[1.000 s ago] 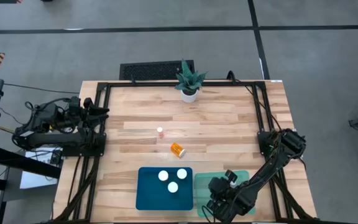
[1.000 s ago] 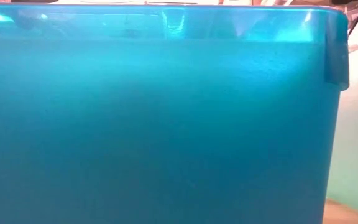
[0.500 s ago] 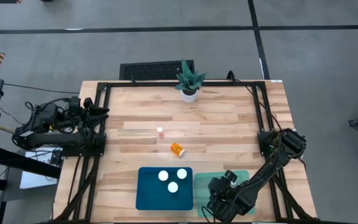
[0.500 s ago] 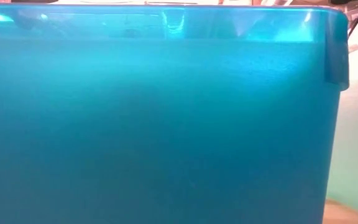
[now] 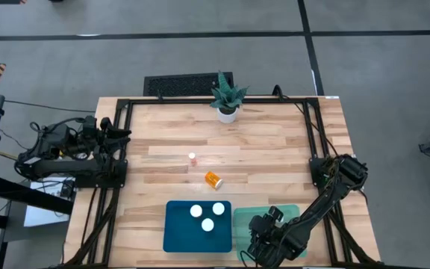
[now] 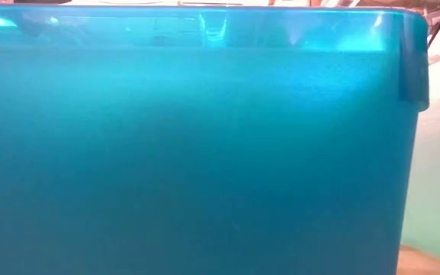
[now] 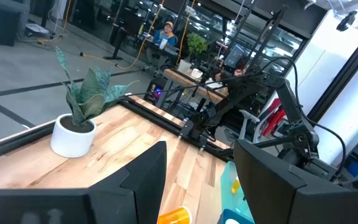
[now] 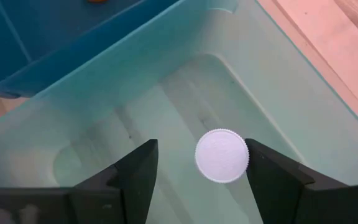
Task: Pick and place medicine bottles into bin by pill shape (circle, oval)
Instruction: Put the small blue pill bottle into the light blue bin, then put the small pink pill bottle into the light blue bin
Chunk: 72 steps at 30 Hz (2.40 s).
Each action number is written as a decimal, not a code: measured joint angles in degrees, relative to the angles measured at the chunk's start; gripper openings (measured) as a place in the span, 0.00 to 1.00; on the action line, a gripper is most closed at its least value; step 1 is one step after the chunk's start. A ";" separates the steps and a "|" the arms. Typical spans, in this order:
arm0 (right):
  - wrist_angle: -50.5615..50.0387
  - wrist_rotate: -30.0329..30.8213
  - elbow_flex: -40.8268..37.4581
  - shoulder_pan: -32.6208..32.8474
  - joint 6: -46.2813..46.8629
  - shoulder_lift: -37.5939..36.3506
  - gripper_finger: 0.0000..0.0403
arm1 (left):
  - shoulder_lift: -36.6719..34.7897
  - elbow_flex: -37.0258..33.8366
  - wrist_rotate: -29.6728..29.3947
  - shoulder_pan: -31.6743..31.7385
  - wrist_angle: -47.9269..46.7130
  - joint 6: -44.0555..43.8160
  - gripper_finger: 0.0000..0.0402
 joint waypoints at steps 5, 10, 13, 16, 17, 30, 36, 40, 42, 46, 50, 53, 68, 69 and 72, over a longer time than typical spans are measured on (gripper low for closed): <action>-0.39 -0.01 1.07 0.00 -0.32 -0.02 0.61 | 0.00 0.00 0.00 0.00 0.00 0.01 0.45; -2.69 0.03 3.24 0.00 -0.76 -0.02 0.61 | 0.00 0.00 0.00 -0.01 0.00 -0.03 0.45; -4.42 0.03 4.89 0.00 -2.09 -0.04 0.61 | 0.00 0.00 0.00 0.00 0.00 -0.05 0.45; -6.05 0.04 6.82 0.00 -2.74 -0.03 0.61 | 0.00 0.00 0.00 0.01 0.00 -0.08 0.45; -6.43 0.05 7.43 0.00 -3.32 -0.02 0.61 | 0.00 0.00 0.00 0.01 0.00 -0.10 0.45; -10.31 0.55 16.42 -9.76 -19.91 -7.77 0.61 | 0.00 0.02 0.00 0.01 0.04 -0.88 0.45; -9.74 -0.21 16.46 -18.26 -27.08 -13.86 0.61 | 0.00 0.02 -0.01 0.01 0.01 -1.49 0.48; -6.42 -1.27 16.46 -24.21 -35.68 -14.82 0.61 | 0.01 0.02 -0.08 0.00 0.02 -1.56 0.49; -3.67 -2.69 16.46 -27.55 -40.61 -14.65 0.63 | 0.00 0.02 -0.09 -0.01 0.02 -1.83 0.50; 4.40 -8.21 16.46 -34.85 -48.86 -11.08 0.70 | 0.00 0.02 -0.12 0.00 0.02 -2.20 0.51; 11.04 -15.12 16.46 -41.05 -51.96 -6.12 0.79 | 0.00 0.02 -0.22 -0.01 0.02 -2.34 0.51; 14.56 -16.56 16.45 -44.32 -52.44 -2.47 0.84 | 0.02 0.04 -0.22 0.01 -0.11 -2.71 0.51; 19.61 -17.50 26.88 -48.74 -60.71 13.88 0.86 | 0.00 0.04 -0.22 0.01 -0.02 -4.86 0.51; 19.75 -17.50 27.90 -48.72 -60.71 15.02 0.86 | 0.00 0.04 -0.22 -0.01 -0.05 -5.12 0.51; 18.67 -17.34 29.02 -48.77 -60.87 16.39 0.86 | 0.00 0.04 -0.20 -0.01 -0.05 -5.70 0.51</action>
